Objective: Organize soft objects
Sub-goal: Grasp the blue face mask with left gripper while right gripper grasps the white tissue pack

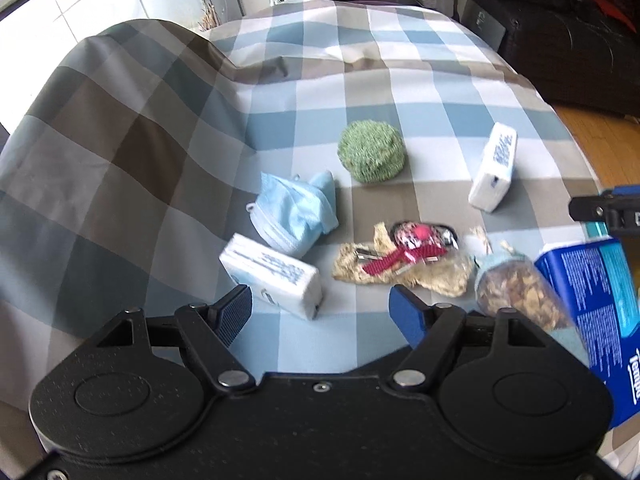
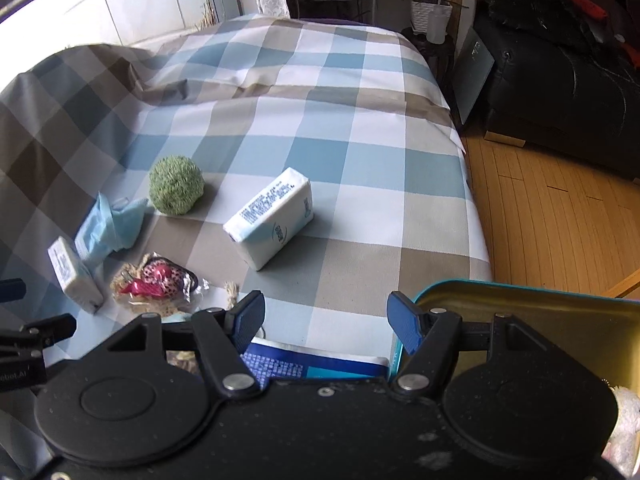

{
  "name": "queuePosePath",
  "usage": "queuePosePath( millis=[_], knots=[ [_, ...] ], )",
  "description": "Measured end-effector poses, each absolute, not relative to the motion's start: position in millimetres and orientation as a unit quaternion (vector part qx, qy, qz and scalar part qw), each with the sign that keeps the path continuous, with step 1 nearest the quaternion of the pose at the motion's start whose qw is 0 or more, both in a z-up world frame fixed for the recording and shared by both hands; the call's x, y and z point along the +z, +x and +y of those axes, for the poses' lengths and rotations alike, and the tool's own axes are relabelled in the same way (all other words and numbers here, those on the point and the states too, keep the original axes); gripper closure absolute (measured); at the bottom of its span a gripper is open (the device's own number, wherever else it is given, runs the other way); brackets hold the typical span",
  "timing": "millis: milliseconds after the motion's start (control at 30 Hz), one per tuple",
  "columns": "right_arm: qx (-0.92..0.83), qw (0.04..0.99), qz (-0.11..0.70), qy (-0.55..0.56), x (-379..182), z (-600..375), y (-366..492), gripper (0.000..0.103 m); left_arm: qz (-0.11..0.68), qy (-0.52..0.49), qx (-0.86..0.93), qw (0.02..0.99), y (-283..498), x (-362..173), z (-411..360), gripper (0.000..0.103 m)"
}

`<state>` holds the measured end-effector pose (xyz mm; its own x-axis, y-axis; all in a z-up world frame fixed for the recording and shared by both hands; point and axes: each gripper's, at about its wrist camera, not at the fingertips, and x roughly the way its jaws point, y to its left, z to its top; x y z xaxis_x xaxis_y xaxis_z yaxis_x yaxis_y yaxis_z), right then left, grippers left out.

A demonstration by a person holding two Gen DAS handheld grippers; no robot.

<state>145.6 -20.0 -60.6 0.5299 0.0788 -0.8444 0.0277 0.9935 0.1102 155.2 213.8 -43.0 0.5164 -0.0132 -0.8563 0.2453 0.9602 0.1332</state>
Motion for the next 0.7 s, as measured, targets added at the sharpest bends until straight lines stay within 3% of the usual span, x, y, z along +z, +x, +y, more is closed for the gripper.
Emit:
queuePosePath(
  millis=[367, 700],
  knots=[
    [-0.014, 0.875, 0.48, 0.067, -53.8, -34.8, 135.4, 0.035, 0.493, 0.061, -0.043, 0.867, 224.6, -68.7, 231.3, 0.032],
    [-0.012, 0.869, 0.491, 0.067, -62.4, -29.0, 142.4, 0.034, 0.5, 0.075, -0.04, 0.862, 255.0, -98.1, 227.2, 0.028]
  ],
)
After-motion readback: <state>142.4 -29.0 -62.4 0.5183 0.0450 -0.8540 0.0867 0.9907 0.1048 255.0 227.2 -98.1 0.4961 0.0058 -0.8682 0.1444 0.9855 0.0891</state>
